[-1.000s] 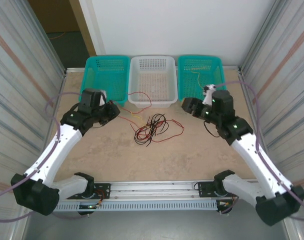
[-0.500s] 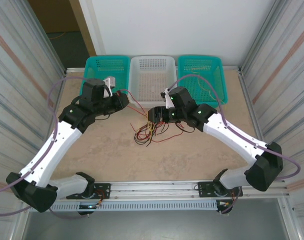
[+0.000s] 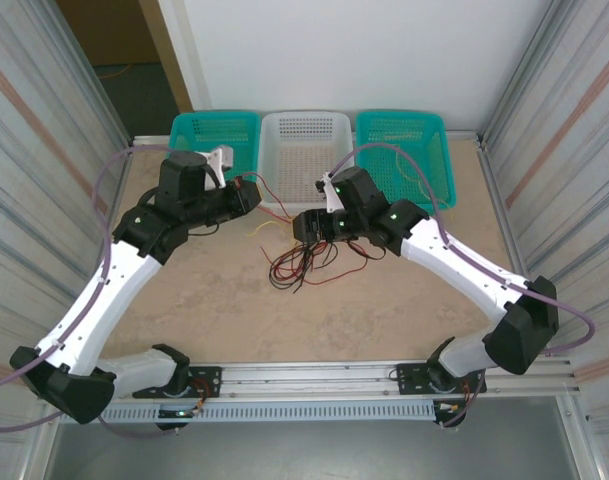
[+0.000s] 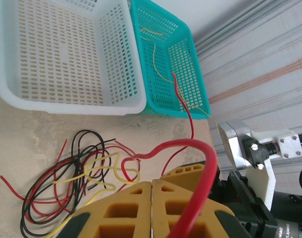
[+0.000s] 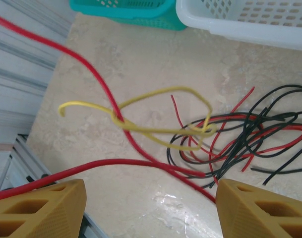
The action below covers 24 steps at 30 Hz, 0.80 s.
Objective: Untangle the cables
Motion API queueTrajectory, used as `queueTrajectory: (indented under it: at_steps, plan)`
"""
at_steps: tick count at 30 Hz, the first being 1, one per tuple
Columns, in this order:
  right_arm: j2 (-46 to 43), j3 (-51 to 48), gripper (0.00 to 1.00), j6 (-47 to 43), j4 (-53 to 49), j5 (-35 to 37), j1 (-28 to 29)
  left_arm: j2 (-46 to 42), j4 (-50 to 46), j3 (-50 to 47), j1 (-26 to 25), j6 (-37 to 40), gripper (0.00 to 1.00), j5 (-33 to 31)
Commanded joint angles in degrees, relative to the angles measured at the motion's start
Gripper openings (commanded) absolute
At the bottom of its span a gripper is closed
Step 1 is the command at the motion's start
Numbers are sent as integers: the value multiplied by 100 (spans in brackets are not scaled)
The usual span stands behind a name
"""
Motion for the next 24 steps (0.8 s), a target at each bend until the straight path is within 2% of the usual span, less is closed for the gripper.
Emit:
queueTrajectory:
  at_steps: [1,5,9,20,24]
  plan:
    - [20,217,69,-140,-58,-10,15,46,74,291,-25,226,0,297]
    - [-29,364,69,-196,-127,12,53,109,-15,427,-25,301,0,402]
    - [-80,478,69,-367,-183,406,187,181,-89,549,-34,363,0,577]
    - [568,983,68,-636,-175,795,232,356,-262,887,-113,503,0,846]
    - [657,959,59,-602,-262,920,226,354,-415,1034,-113,633,0,684]
